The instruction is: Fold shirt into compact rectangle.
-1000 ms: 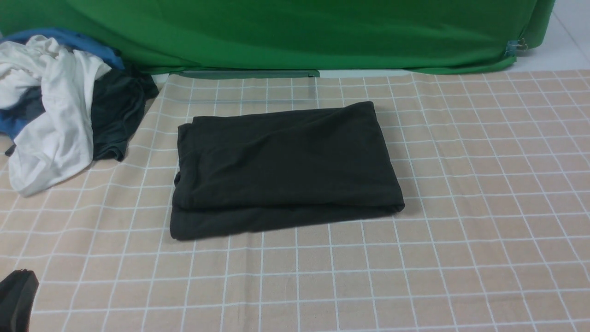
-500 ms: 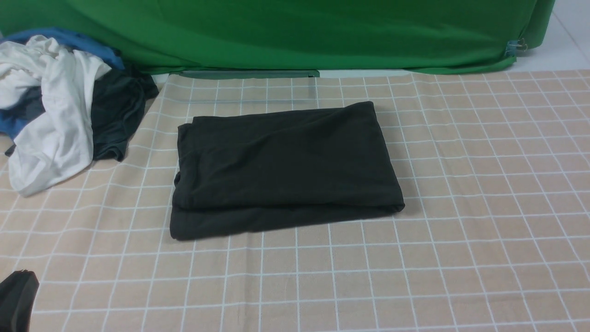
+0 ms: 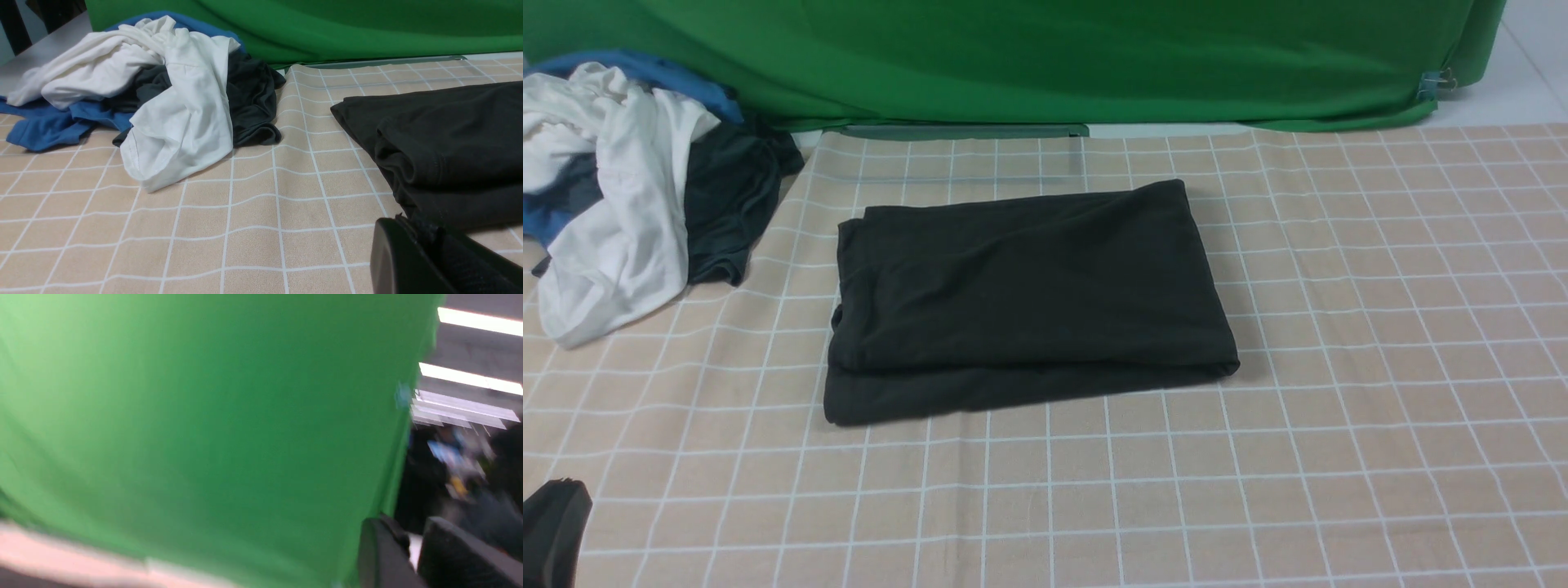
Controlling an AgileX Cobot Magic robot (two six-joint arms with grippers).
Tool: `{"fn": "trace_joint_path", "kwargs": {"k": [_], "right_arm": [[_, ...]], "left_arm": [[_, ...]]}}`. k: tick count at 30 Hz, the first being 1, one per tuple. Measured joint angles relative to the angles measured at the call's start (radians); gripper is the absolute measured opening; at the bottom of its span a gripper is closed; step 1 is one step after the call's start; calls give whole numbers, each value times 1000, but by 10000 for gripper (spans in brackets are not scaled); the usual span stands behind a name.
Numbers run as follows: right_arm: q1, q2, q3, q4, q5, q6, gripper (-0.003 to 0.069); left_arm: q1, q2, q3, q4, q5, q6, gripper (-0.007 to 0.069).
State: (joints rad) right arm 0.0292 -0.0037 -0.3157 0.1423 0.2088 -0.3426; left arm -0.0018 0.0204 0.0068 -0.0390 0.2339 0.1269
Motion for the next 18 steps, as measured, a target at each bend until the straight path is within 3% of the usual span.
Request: {"fn": "trace_joint_path", "kwargs": {"k": [4, 7, 18], "right_arm": [[-106, 1, 182, -1, 12, -1, 198], [-131, 2, 289, -2, 23, 0, 205], [-44, 2, 324, -3, 53, 53, 233]], "left_arm": [[0, 0, 0, 0, 0, 0, 20], [0, 0, 0, 3, 0, -1, 20], [0, 0, 0, 3, 1, -2, 20]]}}
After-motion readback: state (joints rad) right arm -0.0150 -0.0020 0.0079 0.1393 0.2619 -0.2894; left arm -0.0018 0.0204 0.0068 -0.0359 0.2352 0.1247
